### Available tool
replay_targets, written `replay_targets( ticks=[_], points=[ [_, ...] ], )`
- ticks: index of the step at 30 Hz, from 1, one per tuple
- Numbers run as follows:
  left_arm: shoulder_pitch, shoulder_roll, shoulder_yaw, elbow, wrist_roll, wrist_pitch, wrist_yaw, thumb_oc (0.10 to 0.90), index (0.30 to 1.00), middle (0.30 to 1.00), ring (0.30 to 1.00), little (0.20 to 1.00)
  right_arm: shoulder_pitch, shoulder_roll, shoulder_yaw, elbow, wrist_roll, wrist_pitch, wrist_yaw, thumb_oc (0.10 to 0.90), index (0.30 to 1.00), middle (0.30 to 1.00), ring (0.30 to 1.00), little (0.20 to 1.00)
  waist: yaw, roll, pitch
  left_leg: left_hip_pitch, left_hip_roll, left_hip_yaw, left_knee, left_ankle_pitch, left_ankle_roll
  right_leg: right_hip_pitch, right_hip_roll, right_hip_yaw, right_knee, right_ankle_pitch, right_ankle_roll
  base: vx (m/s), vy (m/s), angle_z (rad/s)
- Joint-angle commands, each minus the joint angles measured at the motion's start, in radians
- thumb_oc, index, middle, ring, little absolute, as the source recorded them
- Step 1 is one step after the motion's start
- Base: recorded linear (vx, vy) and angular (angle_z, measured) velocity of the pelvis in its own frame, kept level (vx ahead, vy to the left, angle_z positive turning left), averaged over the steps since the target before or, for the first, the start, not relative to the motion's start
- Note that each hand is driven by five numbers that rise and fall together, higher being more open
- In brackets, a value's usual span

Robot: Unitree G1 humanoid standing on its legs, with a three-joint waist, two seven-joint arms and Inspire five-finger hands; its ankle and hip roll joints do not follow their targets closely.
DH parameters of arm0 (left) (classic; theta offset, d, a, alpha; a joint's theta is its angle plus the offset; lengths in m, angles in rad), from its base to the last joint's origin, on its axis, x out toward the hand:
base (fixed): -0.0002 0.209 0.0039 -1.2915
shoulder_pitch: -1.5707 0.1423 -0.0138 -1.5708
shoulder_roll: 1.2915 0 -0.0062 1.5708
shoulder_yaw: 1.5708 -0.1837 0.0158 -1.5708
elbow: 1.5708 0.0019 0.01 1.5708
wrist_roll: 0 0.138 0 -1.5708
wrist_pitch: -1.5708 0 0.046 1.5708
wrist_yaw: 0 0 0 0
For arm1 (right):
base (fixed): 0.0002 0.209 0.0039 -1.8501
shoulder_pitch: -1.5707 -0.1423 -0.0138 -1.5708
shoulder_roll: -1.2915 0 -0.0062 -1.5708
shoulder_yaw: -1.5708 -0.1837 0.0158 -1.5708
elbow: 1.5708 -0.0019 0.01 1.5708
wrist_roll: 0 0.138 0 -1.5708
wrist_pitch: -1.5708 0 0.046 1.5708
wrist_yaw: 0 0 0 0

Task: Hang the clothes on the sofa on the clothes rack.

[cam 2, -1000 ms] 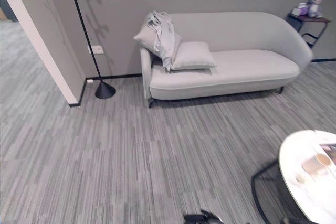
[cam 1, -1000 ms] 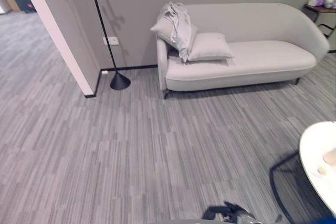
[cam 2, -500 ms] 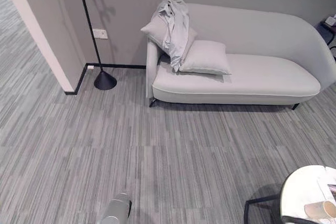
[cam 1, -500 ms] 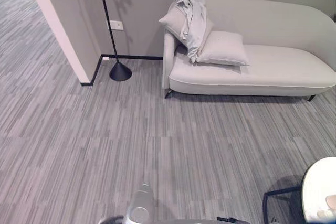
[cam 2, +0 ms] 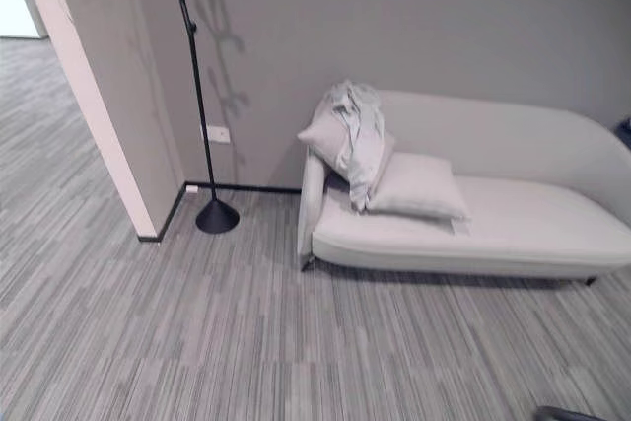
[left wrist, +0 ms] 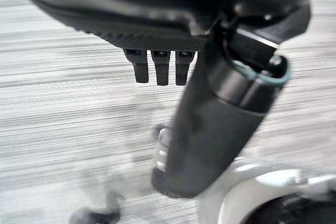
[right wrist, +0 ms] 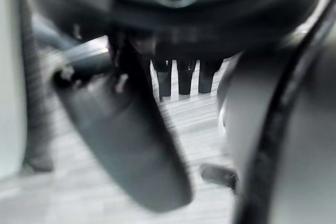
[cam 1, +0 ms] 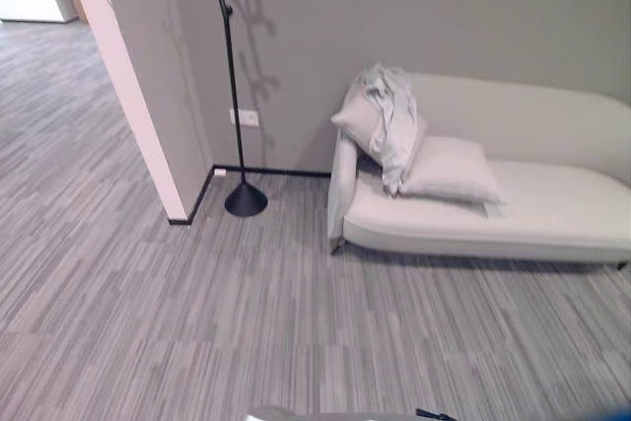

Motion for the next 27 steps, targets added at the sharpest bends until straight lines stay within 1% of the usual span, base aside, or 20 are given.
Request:
replay_targets(
  ticks=[1, 2, 3, 4, 5, 6, 8, 9, 11, 12, 14, 15, 16, 17, 20, 22, 23, 25, 26, 27],
  points=[
    [-0.057, 0.023, 0.053, 0.029, 0.011, -0.040, 0.037, 0.800, 0.900, 0.900, 0.900, 0.900, -0.031, 0.081, 0.078, -0.109, -0.143, -0.014, 0.016, 0.800, 0.900, 0.900, 0.900, 0.900, 0.023, 0.021, 0.085, 0.091, 0.017, -0.049, -0.103, -0.011, -0.079, 0.029, 0.066, -0.116, -0.420, 0.072, -0.009, 0.25, -0.213, 0.15],
    [-0.067, 0.033, 0.060, 0.009, 0.009, -0.043, 0.045, 0.800, 0.900, 0.900, 0.900, 0.900, -0.040, 0.083, 0.134, -0.202, -0.211, -0.021, 0.005, 0.800, 0.900, 0.900, 0.900, 0.900, 0.021, 0.007, 0.091, 0.109, 0.023, -0.070, -0.106, -0.027, -0.094, 0.019, 0.097, -0.090, -0.544, 0.079, -0.012, 0.25, -0.210, 0.11],
    [-0.067, 0.033, 0.060, 0.009, 0.009, -0.043, 0.045, 0.800, 0.900, 0.900, 0.900, 0.900, -0.040, 0.083, 0.134, -0.202, -0.211, -0.021, 0.005, 0.800, 0.900, 0.900, 0.900, 0.900, 0.021, 0.007, 0.092, 0.110, 0.023, -0.070, -0.106, -0.027, -0.094, 0.020, 0.097, -0.090, -0.545, 0.079, -0.012, 0.32, -0.224, 0.24],
    [-0.078, 0.042, 0.077, -0.047, 0.014, -0.066, 0.068, 0.800, 0.900, 0.900, 0.900, 0.900, -0.055, 0.045, 0.227, -0.474, -0.368, -0.026, -0.006, 0.800, 0.900, 0.900, 0.900, 0.900, 0.014, -0.018, 0.104, 0.145, 0.033, -0.107, -0.106, -0.067, -0.113, -0.024, 0.117, 0.004, -0.711, 0.124, 0.013, 0.35, -0.228, 0.35],
    [-0.061, 0.047, 0.070, -0.092, 0.045, -0.074, 0.076, 0.800, 0.900, 0.900, 0.900, 0.900, -0.081, -0.031, 0.240, -0.663, -0.465, -0.022, -0.016, 0.800, 0.900, 0.900, 0.900, 0.900, 0.012, -0.026, 0.116, 0.157, 0.045, -0.129, -0.106, -0.086, -0.122, -0.047, 0.107, 0.088, -0.768, 0.194, 0.038, 0.34, -0.223, 0.51],
    [-0.061, 0.046, 0.070, -0.093, 0.046, -0.073, 0.076, 0.800, 0.900, 0.900, 0.900, 0.900, -0.079, -0.032, 0.239, -0.666, -0.465, -0.020, -0.015, 0.800, 0.900, 0.900, 0.900, 0.900, 0.011, -0.030, 0.115, 0.152, 0.040, -0.130, -0.106, -0.081, -0.121, -0.050, 0.102, 0.089, -0.771, 0.199, 0.039, 0.26, -0.144, 0.43],
    [-0.051, 0.051, 0.057, -0.109, 0.069, -0.079, 0.075, 0.800, 0.900, 0.900, 0.900, 0.900, -0.099, -0.070, 0.217, -0.734, -0.483, -0.023, -0.029, 0.800, 0.900, 0.900, 0.900, 0.900, 0.005, -0.029, 0.116, 0.165, 0.054, -0.150, -0.106, -0.094, -0.125, -0.067, 0.093, 0.149, -0.779, 0.234, 0.050, 0.23, -0.108, 0.31],
    [-0.030, 0.065, 0.065, -0.115, 0.066, -0.084, 0.072, 0.800, 0.900, 0.900, 0.900, 0.900, -0.119, -0.117, 0.179, -0.824, -0.504, -0.032, -0.052, 0.800, 0.900, 0.900, 0.900, 0.900, -0.005, -0.032, 0.107, 0.183, 0.079, -0.195, -0.104, -0.117, -0.130, -0.081, 0.067, 0.246, -0.795, 0.282, 0.060, 0.35, -0.166, 0.39],
    [-0.020, 0.069, 0.076, -0.111, 0.063, -0.083, 0.072, 0.800, 0.900, 0.900, 0.900, 0.900, -0.119, -0.134, 0.159, -0.859, -0.521, -0.028, -0.057, 0.800, 0.900, 0.900, 0.900, 0.900, -0.006, -0.033, 0.101, 0.193, 0.094, -0.211, -0.105, -0.129, -0.134, -0.077, 0.060, 0.271, -0.801, 0.305, 0.064, 0.38, -0.183, 0.52],
    [-0.011, 0.083, 0.118, -0.091, 0.046, -0.079, 0.077, 0.800, 0.900, 0.900, 0.900, 0.900, -0.134, -0.176, 0.109, -0.927, -0.570, -0.025, -0.087, 0.800, 0.900, 0.900, 0.900, 0.900, -0.008, -0.044, 0.085, 0.207, 0.124, -0.246, -0.106, -0.147, -0.148, -0.063, 0.043, 0.292, -0.811, 0.328, 0.072, 0.40, -0.195, 0.54],
    [0.017, 0.091, 0.164, -0.075, 0.039, -0.077, 0.079, 0.800, 0.900, 0.900, 0.900, 0.900, -0.141, -0.211, 0.048, -0.999, -0.627, -0.021, -0.128, 0.800, 0.900, 0.900, 0.900, 0.900, -0.003, -0.062, 0.057, 0.213, 0.160, -0.250, -0.106, -0.170, -0.169, -0.030, 0.030, 0.217, -0.830, 0.316, 0.085, 0.42, -0.202, 0.78],
    [0.018, 0.091, 0.164, -0.076, 0.039, -0.077, 0.079, 0.800, 0.900, 0.900, 0.900, 0.900, -0.138, -0.210, 0.047, -1.002, -0.629, -0.019, -0.128, 0.800, 0.900, 0.900, 0.900, 0.900, -0.005, -0.059, 0.055, 0.213, 0.164, -0.252, -0.106, -0.172, -0.170, -0.028, 0.033, 0.213, -0.830, 0.314, 0.085, 0.32, -0.152, 0.93],
    [0.031, 0.093, 0.188, -0.075, 0.032, -0.075, 0.087, 0.800, 0.900, 0.900, 0.900, 0.900, -0.135, -0.244, -0.005, -1.042, -0.679, -0.009, -0.164, 0.800, 0.900, 0.900, 0.900, 0.900, -0.013, -0.057, 0.044, 0.225, 0.201, -0.249, -0.106, -0.169, -0.185, -0.038, 0.043, 0.194, -0.797, 0.308, 0.088, 0.42, -0.223, 0.49],
    [0.057, 0.094, 0.222, -0.070, 0.004, -0.077, 0.101, 0.800, 0.900, 0.900, 0.900, 0.900, -0.092, -0.301, -0.107, -1.104, -0.733, -0.007, -0.226, 0.800, 0.900, 0.900, 0.900, 0.900, -0.025, -0.042, 0.033, 0.225, 0.275, -0.251, -0.106, -0.140, -0.216, -0.036, 0.093, 0.178, -0.759, 0.230, 0.074, 0.50, -0.278, 0.32],
    [0.084, 0.084, 0.240, -0.069, -0.033, -0.081, 0.105, 0.800, 0.900, 0.900, 0.900, 0.900, -0.087, -0.392, -0.240, -1.115, -0.766, 0.007, -0.326, 0.800, 0.900, 0.900, 0.900, 0.900, -0.018, -0.017, 0.022, 0.181, 0.359, -0.262, -0.106, -0.048, -0.254, -0.002, 0.163, 0.108, -0.750, 0.128, 0.049, 0.34, -0.243, 0.42],
    [0.079, 0.078, 0.230, -0.060, -0.031, -0.082, 0.107, 0.800, 0.900, 0.900, 0.900, 0.900, -0.099, -0.403, -0.254, -1.094, -0.755, 0.005, -0.351, 0.800, 0.900, 0.900, 0.900, 0.900, -0.017, -0.015, 0.023, 0.157, 0.366, -0.277, -0.100, -0.027, -0.261, 0.005, 0.171, 0.094, -0.761, 0.118, 0.038, 0.19, -0.165, 0.13],
    [0.073, 0.064, 0.202, -0.027, -0.018, -0.079, 0.105, 0.800, 0.900, 0.900, 0.900, 0.900, -0.147, -0.432, -0.269, -1.025, -0.692, -0.008, -0.392, 0.800, 0.900, 0.900, 0.900, 0.900, -0.003, -0.009, 0.028, 0.125, 0.387, -0.277, -0.043, 0.006, -0.276, 0.035, 0.209, 0.081, -0.793, 0.095, 0.024, 0.27, -0.194, 0.04],
    [0.059, 0.063, 0.189, -0.028, -0.028, -0.078, 0.102, 0.800, 0.900, 0.900, 0.900, 0.900, -0.188, -0.450, -0.254, -0.980, -0.640, -0.016, -0.392, 0.800, 0.900, 0.900, 0.900, 0.900, 0.008, -0.020, 0.040, 0.091, 0.381, -0.273, 0.014, 0.033, -0.283, 0.057, 0.210, 0.068, -0.822, 0.097, 0.015, 0.20, -0.144, -0.04],
    [0.051, 0.063, 0.185, -0.033, -0.038, -0.080, 0.103, 0.800, 0.900, 0.900, 0.900, 0.900, -0.217, -0.462, -0.243, -0.947, -0.589, -0.023, -0.385, 0.800, 0.900, 0.900, 0.900, 0.900, 0.012, -0.028, 0.050, 0.065, 0.377, -0.250, 0.063, 0.044, -0.287, 0.076, 0.208, 0.056, -0.841, 0.094, 0.009, 0.15, -0.124, 0.05],
    [0.036, 0.065, 0.177, -0.050, -0.064, -0.077, 0.104, 0.800, 0.900, 0.900, 0.900, 0.900, -0.301, -0.470, -0.197, -0.938, -0.512, -0.028, -0.363, 0.800, 0.900, 0.900, 0.900, 0.900, 0.018, -0.058, 0.081, 0.005, 0.377, -0.135, 0.181, 0.068, -0.284, 0.125, 0.199, 0.029, -0.885, 0.092, -0.007, 0.23, -0.186, 0.21]
  ],
)
